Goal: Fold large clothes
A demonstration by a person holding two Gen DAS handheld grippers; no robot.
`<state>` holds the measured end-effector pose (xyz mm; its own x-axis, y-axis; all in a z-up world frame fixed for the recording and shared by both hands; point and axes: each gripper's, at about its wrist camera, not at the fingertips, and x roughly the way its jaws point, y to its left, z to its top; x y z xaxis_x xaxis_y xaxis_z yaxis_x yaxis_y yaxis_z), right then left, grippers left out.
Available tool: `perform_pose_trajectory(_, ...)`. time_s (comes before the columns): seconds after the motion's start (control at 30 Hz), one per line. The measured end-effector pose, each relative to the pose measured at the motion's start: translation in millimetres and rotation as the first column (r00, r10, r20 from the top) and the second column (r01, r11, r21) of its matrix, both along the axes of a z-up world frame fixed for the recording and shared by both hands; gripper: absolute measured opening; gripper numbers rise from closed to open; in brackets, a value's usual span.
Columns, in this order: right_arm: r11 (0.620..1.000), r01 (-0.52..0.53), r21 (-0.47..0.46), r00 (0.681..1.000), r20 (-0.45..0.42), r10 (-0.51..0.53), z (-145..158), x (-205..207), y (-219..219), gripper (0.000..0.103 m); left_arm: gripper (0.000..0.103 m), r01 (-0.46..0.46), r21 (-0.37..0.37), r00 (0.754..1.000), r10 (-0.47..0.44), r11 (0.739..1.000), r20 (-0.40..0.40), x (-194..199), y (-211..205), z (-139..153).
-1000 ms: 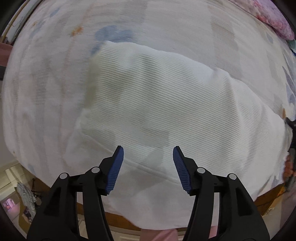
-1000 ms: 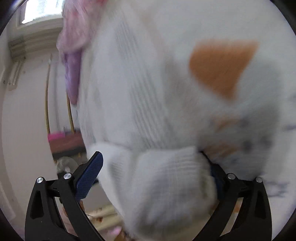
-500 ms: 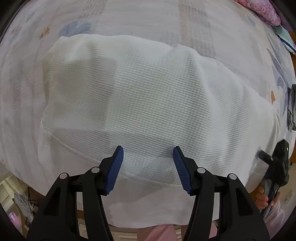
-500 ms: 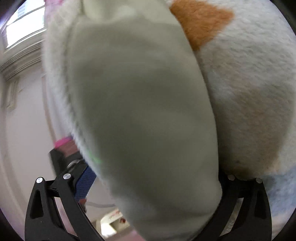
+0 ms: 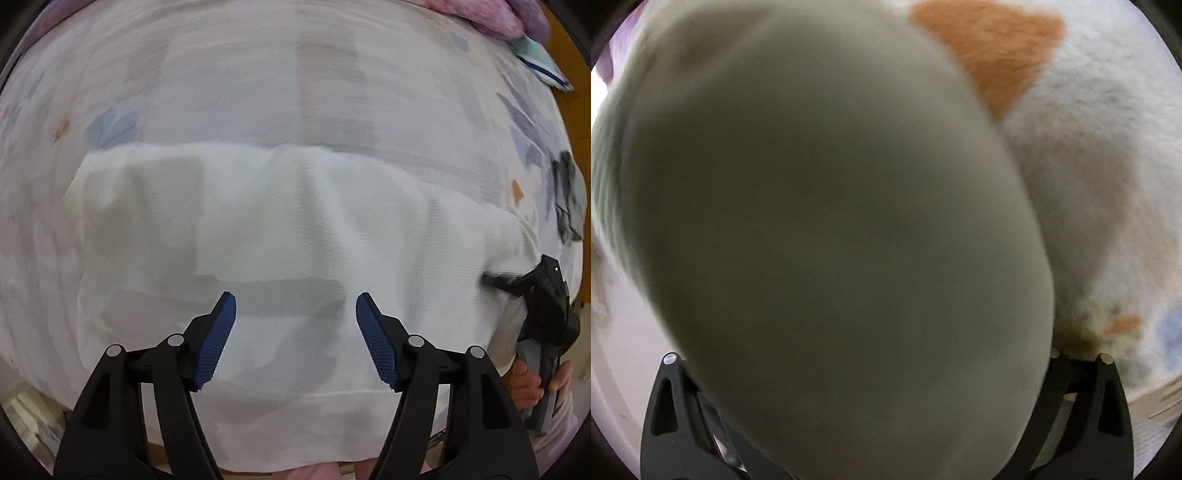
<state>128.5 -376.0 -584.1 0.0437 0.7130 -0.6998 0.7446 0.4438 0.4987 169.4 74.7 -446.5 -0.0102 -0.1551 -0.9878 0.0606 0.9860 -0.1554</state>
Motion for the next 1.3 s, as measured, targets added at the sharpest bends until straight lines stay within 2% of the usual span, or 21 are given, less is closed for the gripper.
perform_pose_trajectory(0.1, 1.000, 0.012, 0.000, 0.999, 0.031, -0.012, 17, -5, -1, 0.043, 0.068, 0.068, 0.014, 0.997, -0.068, 0.998, 0.045, 15, -22, 11)
perform_pose_trajectory(0.13, 1.000, 0.023, 0.003, 0.999, 0.039, -0.023, 22, -7, -2, 0.037, 0.068, 0.080, 0.016, 0.995, -0.081, 0.997, 0.053, 18, -27, 14)
perform_pose_trajectory(0.37, 0.986, -0.103, -0.131, 0.990, 0.082, 0.114, 59, 3, 6, 0.029, 0.067, 0.107, 0.029, 0.992, -0.109, 0.994, 0.067, 14, -34, 30)
perform_pose_trajectory(0.5, 0.994, -0.046, -0.103, 0.998, 0.033, 0.050, 47, 14, 1, 0.029, 0.067, 0.023, 0.032, 0.999, -0.024, 0.999, 0.028, 6, -15, 27)
perform_pose_trajectory(0.53, 0.993, -0.068, -0.097, 0.997, 0.023, 0.070, 49, 7, 5, 0.033, 0.067, 0.002, 0.048, 1.000, -0.003, 0.999, 0.017, 4, -4, 25)
perform_pose_trajectory(0.57, 0.985, -0.121, -0.122, 0.993, -0.013, 0.121, 48, 10, 2, 0.045, 0.067, -0.012, 0.061, 1.000, 0.011, 0.998, 0.012, 2, 5, 25)
perform_pose_trajectory(0.6, 0.967, -0.184, -0.177, 0.981, -0.086, 0.171, 46, 20, 2, 0.080, 0.067, -0.027, 0.070, 1.000, 0.027, 0.997, 0.008, 0, 15, 24)
perform_pose_trajectory(0.63, 0.933, -0.238, -0.270, 0.963, -0.193, 0.190, 50, 22, -6, 0.093, 0.067, -0.043, 0.076, 0.999, 0.043, 0.996, 0.003, -1, 23, 24)
perform_pose_trajectory(0.7, 0.860, -0.215, -0.463, 0.965, -0.237, 0.113, 79, 16, -35, 0.092, 0.067, -0.075, 0.085, 0.997, 0.076, 0.994, -0.007, -4, 39, 24)
perform_pose_trajectory(0.77, 0.822, -0.134, -0.553, 0.990, -0.113, 0.085, 110, 18, -48, 0.086, 0.067, -0.104, 0.089, 0.995, 0.105, 0.991, 0.003, -5, 53, 25)
perform_pose_trajectory(0.83, 0.810, -0.067, -0.582, 0.987, 0.078, 0.138, 141, 32, -41, 0.047, 0.067, -0.128, 0.137, 0.992, 0.125, 0.982, 0.032, 1, 60, 23)
perform_pose_trajectory(0.87, 0.811, -0.077, -0.580, 0.967, 0.154, 0.202, 151, 45, -28, 0.039, 0.066, -0.138, 0.160, 0.990, 0.133, 0.977, 0.044, 5, 60, 21)
perform_pose_trajectory(0.93, 0.812, -0.157, -0.562, 0.895, 0.267, 0.357, 158, 74, 20, 0.028, 0.038, -0.138, 0.114, 0.989, 0.131, 0.984, 0.068, 17, 52, 15)
perform_pose_trajectory(0.97, 0.805, -0.199, -0.558, 0.860, 0.295, 0.417, 153, 95, 53, 0.025, 0.033, -0.122, 0.078, 0.991, 0.116, 0.990, 0.072, 24, 43, 11)
perform_pose_trajectory(1.03, 0.821, -0.253, -0.512, 0.810, 0.352, 0.469, 128, 115, 106, 0.022, 0.032, -0.053, 0.085, 0.997, 0.048, 0.995, 0.059, 38, 18, -5)
perform_pose_trajectory(1.1, 0.808, -0.289, -0.513, 0.805, 0.326, 0.495, 81, 138, 152, 0.023, 0.032, 0.012, 0.122, 0.999, -0.018, 0.992, 0.045, 50, -7, -34)
perform_pose_trajectory(1.17, 0.719, -0.355, -0.597, 0.798, 0.206, 0.566, 38, 141, 187, 0.024, 0.032, 0.046, 0.169, 0.998, -0.051, 0.984, 0.026, 55, -15, -61)
perform_pose_trajectory(1.2, 0.682, -0.324, -0.656, 0.786, 0.215, 0.580, 39, 140, 197, 0.024, 0.031, 0.055, 0.177, 0.997, -0.062, 0.983, 0.035, 55, -16, -62)
perform_pose_trajectory(1.23, 0.652, -0.345, -0.675, 0.793, 0.162, 0.587, 48, 137, 205, 0.024, 0.031, 0.055, 0.173, 0.998, -0.059, 0.983, 0.019, 53, -15, -57)
perform_pose_trajectory(1.27, 0.665, -0.371, -0.648, 0.798, 0.144, 0.586, 55, 133, 208, 0.023, 0.031, 0.041, 0.144, 0.999, -0.040, 0.989, -0.011, 48, -10, -48)
perform_pose_trajectory(1.3, 0.712, -0.380, -0.590, 0.808, 0.163, 0.566, 64, 125, 209, 0.023, 0.031, 0.025, 0.093, 0.999, -0.021, 0.995, -0.046, 37, -2, -40)
